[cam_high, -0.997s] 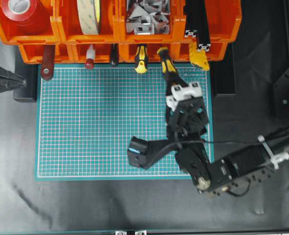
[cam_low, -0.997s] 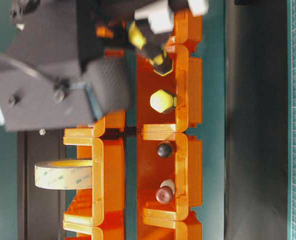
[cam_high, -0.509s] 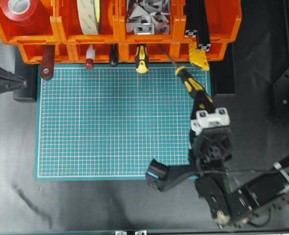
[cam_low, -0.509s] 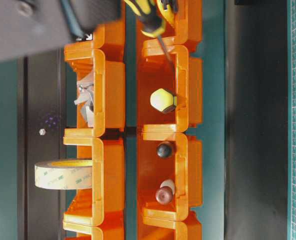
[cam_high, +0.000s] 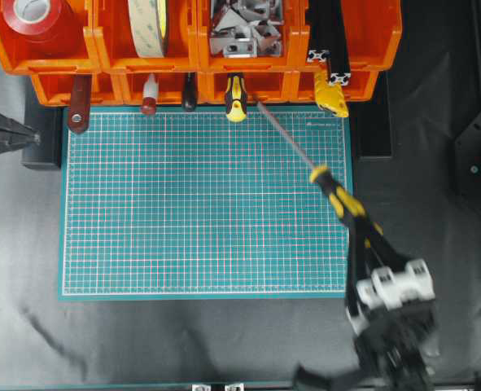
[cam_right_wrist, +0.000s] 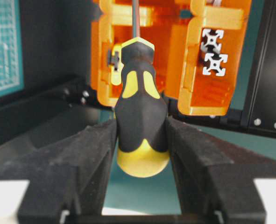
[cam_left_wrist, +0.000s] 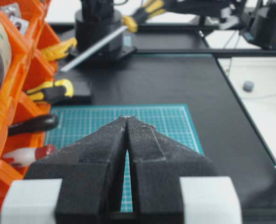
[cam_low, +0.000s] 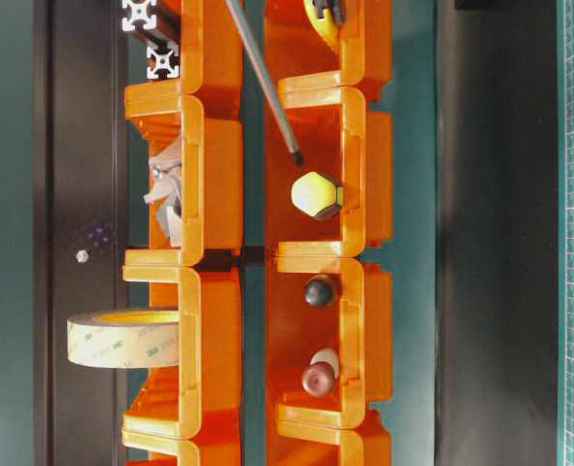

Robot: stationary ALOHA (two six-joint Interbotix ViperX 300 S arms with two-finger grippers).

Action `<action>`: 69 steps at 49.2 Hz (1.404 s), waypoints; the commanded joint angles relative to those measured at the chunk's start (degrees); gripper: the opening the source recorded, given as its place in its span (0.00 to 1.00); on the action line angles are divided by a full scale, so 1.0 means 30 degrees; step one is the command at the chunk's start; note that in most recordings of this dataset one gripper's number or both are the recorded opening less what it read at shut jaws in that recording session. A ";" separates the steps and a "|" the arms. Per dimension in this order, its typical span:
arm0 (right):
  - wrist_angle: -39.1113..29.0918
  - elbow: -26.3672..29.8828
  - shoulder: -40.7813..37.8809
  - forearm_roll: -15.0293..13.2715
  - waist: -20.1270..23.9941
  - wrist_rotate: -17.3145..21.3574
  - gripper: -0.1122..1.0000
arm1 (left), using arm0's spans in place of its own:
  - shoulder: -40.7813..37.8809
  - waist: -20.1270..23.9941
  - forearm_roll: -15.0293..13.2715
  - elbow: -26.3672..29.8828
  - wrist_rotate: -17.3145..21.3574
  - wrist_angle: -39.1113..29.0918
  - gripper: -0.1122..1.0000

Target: Pick screwdriver from container rack with right arm.

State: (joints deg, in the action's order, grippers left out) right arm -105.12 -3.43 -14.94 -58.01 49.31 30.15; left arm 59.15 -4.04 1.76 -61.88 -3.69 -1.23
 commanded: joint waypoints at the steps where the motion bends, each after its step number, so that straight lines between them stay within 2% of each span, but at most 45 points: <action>1: -0.0557 0.1406 0.0117 -0.0352 0.0996 0.0088 0.42 | 0.0234 -0.0029 0.0059 0.0439 -0.0029 0.0117 0.10; 11: -0.0527 0.3047 -0.0732 -0.0469 0.2256 0.0117 0.42 | 0.1172 0.0205 0.0059 0.0674 -0.0029 0.0176 0.10; 21: 0.0381 0.2754 -0.1230 -0.0469 0.2344 0.0703 0.42 | 0.1465 0.0176 0.0059 0.0791 -0.0059 0.0176 0.10; 30: 0.3047 0.1611 -0.1348 -0.0469 0.1729 0.2373 0.42 | 0.1465 0.0176 0.0059 0.0791 -0.0088 0.0205 0.10; 43: 0.7148 -0.1611 -0.0879 -0.0527 -0.0176 0.4922 0.42 | 0.1553 0.0117 0.0059 0.0820 -0.0088 0.0205 0.10; 58: 1.2539 -0.4395 0.0352 -0.2344 -0.3047 0.8320 0.42 | 0.1611 0.0088 0.0059 0.0850 -0.0088 0.0117 0.10; 69: 1.6787 -0.6270 0.1172 -0.2520 -0.4248 1.1250 0.42 | 0.1582 0.0059 0.0059 0.0820 -0.1172 -0.0264 0.10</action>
State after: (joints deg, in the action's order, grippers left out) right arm -59.24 -21.01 -14.15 -64.86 37.09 61.44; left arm 64.42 -3.69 1.76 -61.35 -6.33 -1.76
